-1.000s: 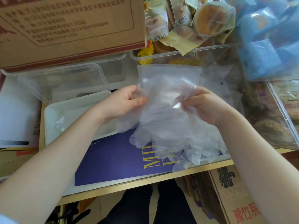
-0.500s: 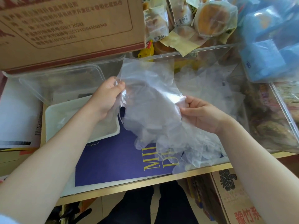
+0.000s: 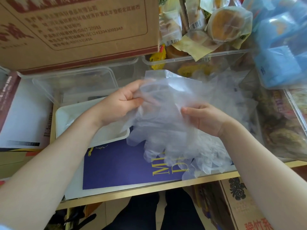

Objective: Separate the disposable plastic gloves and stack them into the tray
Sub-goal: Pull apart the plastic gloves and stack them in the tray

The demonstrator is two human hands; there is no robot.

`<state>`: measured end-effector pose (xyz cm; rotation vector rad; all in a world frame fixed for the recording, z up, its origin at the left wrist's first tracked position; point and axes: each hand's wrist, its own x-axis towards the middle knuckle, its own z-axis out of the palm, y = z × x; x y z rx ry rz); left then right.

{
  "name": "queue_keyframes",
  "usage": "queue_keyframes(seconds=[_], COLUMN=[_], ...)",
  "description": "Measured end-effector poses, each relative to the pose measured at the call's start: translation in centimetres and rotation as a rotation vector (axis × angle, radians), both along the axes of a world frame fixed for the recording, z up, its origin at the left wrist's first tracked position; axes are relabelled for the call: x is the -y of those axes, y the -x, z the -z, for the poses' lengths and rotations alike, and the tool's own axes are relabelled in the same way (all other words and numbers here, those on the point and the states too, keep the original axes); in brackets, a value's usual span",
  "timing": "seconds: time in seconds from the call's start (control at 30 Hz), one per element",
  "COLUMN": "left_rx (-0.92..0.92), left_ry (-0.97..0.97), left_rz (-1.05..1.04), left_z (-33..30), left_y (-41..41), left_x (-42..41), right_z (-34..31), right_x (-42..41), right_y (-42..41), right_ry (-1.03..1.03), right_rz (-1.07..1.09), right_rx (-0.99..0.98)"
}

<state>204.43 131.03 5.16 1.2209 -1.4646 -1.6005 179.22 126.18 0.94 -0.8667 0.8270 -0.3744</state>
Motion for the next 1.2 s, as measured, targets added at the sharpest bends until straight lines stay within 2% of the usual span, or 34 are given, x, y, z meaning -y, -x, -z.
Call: queue_keyframes(seconds=[0.07,0.17,0.27,0.4,0.57,0.73,0.83,0.9,1.0,1.07,1.1,1.2], left_rx=[0.046,0.053,0.028,0.096,0.215,0.181,0.271,0.270,0.277,0.206,0.093,-0.427], left_ry=[0.019,0.060,0.093,0.151,0.199,-0.095,-0.101,-0.094,-0.071,-0.088,-0.133,-0.313], left_rz=[-0.037,-0.214,-0.314,-0.307,-0.281,-0.285,-0.165,-0.190,-0.271,-0.326,-0.329,-0.225], left_z=[-0.4,-0.7,-0.5,0.3,1.0,1.9,2.2,2.2,1.9,1.6,1.5,1.6], left_y=[0.0,0.0,0.6,1.2,1.3,0.5,0.3,0.3,0.3,0.1,0.0,-0.8], left_x=[0.0,0.1,0.2,0.1,0.1,0.5,0.1,0.1,0.6,1.0,1.1,0.9], right_z=[-0.5,-1.6,-2.1,-1.7,-1.0,-1.2,-0.9,-0.9,-0.5,-0.4,-0.2,-0.4], right_x=[-0.3,-0.8,-1.3,-1.5,-1.5,-0.9,-0.4,-0.5,-0.9,-0.9,-0.9,-0.8], right_y=[-0.5,-1.5,-1.9,-2.0,-2.6,-2.5,-1.6,-1.0,-0.3,-0.3,-0.3,-0.5], right_ry=[0.105,0.370,0.451,0.347,0.281,0.336,0.225,0.143,0.186,0.264,0.292,0.278], right_rz=[0.042,0.007,-0.052,0.061,0.178,0.295,0.391,0.264,0.017,0.030,0.062,0.179], right_rx=[-0.091,-0.266,-0.302,-0.247,-0.304,-0.345,-0.254,-0.187,-0.285,-0.296,-0.280,-0.175])
